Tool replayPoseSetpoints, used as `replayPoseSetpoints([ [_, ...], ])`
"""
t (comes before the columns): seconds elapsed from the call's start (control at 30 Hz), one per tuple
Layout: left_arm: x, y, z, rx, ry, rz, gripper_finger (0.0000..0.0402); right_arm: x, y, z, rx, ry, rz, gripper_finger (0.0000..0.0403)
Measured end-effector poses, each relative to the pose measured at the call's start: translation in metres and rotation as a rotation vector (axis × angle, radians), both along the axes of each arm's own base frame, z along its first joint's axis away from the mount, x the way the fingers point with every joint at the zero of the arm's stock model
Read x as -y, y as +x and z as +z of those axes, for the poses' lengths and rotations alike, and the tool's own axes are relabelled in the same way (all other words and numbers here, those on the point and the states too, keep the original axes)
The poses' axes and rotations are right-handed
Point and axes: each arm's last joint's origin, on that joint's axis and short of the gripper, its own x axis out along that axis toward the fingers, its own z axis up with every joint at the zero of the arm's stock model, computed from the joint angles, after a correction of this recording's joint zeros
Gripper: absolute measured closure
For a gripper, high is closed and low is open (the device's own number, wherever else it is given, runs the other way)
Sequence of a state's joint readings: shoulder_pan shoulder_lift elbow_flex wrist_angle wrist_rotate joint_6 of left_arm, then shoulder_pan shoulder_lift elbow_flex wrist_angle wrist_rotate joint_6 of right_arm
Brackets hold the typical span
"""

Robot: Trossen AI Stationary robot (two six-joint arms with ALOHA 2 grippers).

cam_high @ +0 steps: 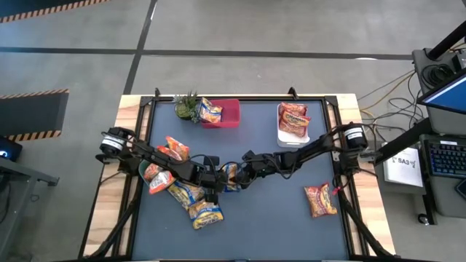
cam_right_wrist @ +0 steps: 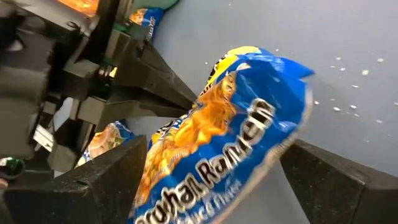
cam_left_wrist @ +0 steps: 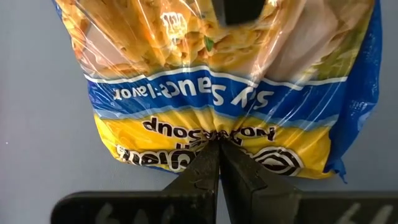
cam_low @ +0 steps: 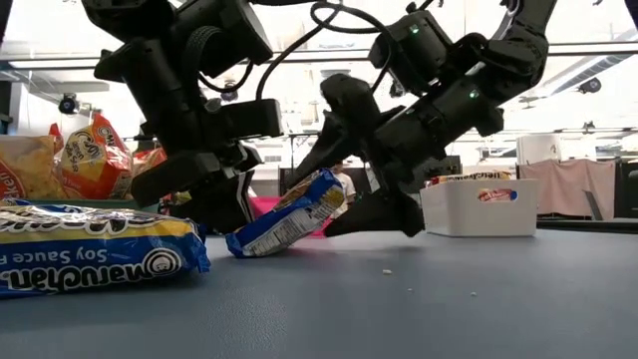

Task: Sort Maruchan noodles
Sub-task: Put the blue noodle pack into the red bin

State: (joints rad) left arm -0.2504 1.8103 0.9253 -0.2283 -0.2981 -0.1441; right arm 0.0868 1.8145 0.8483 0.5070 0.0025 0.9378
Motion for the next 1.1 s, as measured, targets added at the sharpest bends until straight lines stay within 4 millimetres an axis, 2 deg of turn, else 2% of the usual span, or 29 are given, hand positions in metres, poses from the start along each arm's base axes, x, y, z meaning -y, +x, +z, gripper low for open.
replayPoseSetpoints([
  [0.13,0.0,0.0,0.0,0.002,-0.002,0.006,0.0401,0.0,0.004,-0.003,-0.004,-0.004,0.004,0.0082],
  [0.37,0.0,0.001,0.001,0.008,-0.001,0.008,0.0401,0.0,0.003,-0.002,-0.018,0.005,0.0,0.0171],
  [0.47,0.0,0.0,0.002,0.012,-0.001,0.007,0.0401,0.0,0.003,-0.002,-0.015,0.006,0.001,0.0197],
  [0.8,0.0,-0.001,0.009,0.026,0.008,0.01,0.0401,0.0,0.002,0.0,-0.01,-0.01,0.017,0.0219],
  [1.1,-0.005,-0.013,0.036,0.036,0.047,0.004,0.0401,0.0,0.003,0.002,-0.001,-0.03,0.031,0.0223],
])
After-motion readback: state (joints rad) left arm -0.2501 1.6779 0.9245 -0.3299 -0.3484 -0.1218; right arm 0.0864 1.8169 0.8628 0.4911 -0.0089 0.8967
